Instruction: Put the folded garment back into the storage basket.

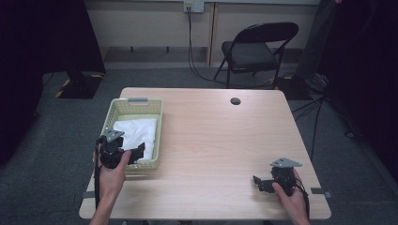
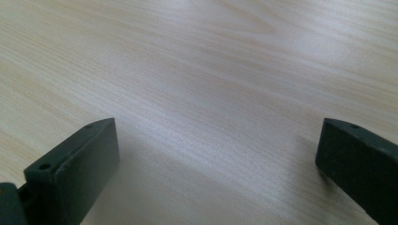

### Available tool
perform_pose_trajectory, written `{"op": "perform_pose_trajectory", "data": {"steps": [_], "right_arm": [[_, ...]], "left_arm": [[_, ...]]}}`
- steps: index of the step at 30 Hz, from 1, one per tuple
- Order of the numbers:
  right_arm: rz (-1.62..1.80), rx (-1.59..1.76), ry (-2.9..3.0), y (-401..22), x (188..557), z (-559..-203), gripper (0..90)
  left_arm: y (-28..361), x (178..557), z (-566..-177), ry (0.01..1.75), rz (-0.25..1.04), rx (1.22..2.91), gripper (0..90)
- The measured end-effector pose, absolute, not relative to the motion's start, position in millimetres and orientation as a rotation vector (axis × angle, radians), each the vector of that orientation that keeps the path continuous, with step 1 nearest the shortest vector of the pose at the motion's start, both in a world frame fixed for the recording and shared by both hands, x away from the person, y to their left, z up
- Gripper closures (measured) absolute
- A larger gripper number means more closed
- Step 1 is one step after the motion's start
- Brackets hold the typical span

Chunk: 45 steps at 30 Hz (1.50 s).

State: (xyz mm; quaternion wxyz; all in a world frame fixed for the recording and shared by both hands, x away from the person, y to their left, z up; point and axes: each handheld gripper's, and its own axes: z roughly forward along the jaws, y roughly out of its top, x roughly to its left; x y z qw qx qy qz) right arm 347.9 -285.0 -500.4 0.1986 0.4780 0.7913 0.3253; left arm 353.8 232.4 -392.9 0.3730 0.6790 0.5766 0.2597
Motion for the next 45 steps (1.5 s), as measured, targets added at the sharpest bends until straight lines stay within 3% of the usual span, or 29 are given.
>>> {"op": "perform_pose_trajectory", "data": {"steps": [45], "right_arm": [[0.908,1.338,2.213,-285,348,-500,0.0]], "left_arm": [[229,290,-424,1.471,0.676,1.813,6.0]]}}
